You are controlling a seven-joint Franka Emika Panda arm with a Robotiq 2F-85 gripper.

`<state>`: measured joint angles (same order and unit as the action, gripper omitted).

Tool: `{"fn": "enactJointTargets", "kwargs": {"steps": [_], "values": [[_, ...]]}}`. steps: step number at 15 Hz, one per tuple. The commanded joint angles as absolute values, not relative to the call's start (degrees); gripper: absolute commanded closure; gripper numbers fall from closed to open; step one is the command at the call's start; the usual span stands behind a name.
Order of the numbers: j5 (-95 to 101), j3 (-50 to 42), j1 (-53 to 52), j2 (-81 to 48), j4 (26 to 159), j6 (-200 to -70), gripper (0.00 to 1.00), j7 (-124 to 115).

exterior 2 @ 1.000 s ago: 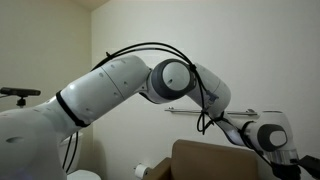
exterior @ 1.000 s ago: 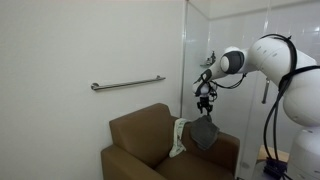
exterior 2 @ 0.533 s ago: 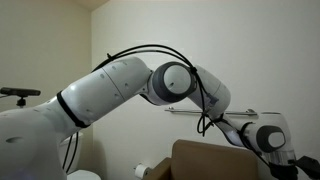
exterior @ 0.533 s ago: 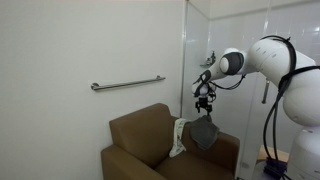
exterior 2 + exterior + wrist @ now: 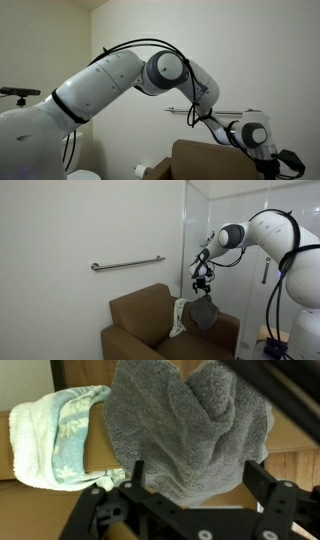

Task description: Move the blue and grey towels to the right armrest of the sofa

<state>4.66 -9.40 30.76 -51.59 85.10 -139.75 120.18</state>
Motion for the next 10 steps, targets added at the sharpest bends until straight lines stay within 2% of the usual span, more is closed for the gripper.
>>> {"fn": "enactJointTargets", "kwargs": {"steps": [1, 4, 10], "values": [[9.1, -10.0, 28.2, -44.1, 96.8, -143.3, 0.00, 121.9], [13.2, -9.2, 26.6, -40.8, 103.3, -143.9, 0.00, 125.9], [27.5, -13.5, 19.5, -33.6, 121.2, -154.8, 0.00, 125.2]]}}
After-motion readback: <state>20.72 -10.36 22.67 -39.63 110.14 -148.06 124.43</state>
